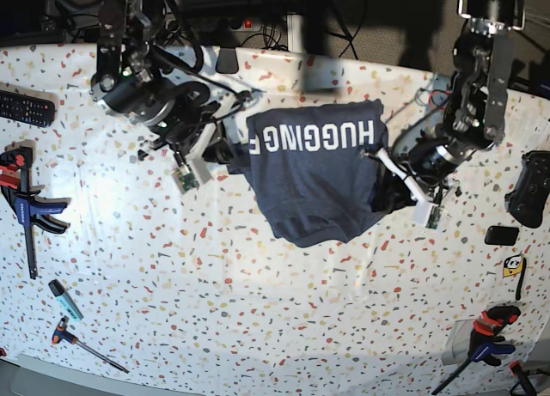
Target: Fold the T-shirt properly
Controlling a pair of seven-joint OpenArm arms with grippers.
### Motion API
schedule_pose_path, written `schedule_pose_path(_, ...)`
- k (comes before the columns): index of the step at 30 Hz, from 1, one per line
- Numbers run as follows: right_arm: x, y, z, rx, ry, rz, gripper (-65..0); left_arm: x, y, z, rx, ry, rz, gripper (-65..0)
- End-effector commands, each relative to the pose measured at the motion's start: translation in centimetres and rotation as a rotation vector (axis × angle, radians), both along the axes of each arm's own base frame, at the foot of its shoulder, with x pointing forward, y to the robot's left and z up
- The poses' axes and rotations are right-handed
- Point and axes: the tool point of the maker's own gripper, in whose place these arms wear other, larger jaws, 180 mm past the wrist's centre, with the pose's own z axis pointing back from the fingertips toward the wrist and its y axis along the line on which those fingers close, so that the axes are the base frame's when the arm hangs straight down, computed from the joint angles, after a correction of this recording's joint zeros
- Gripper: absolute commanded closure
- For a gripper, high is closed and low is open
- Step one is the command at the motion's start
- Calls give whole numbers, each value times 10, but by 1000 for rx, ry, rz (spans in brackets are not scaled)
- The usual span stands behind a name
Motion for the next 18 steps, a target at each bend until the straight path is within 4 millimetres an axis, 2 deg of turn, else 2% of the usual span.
schedule_pose_path(1, 5, -4, 17, 25, -54, -13, 0, 2, 9, 19, -6, -60, 26, 0)
schedule_pose_path(5, -8, -36, 23, 21, -30, -103, 0, -30, 33, 12, -19, 31, 111, 0)
schedule_pose_path(10, -39, -69, 17, 15, 57, -192, 0, -71, 60, -3, -42, 158, 181, 0)
schedule_pose_path(13, -65, -83, 12, 19, 121, -229, 0, -98, 75, -9, -25, 211, 217, 0)
schedule_pose_path(18, -120, -100, -4, 23, 264, -295, 0, -151, 91, -20, 32, 320, 246, 0)
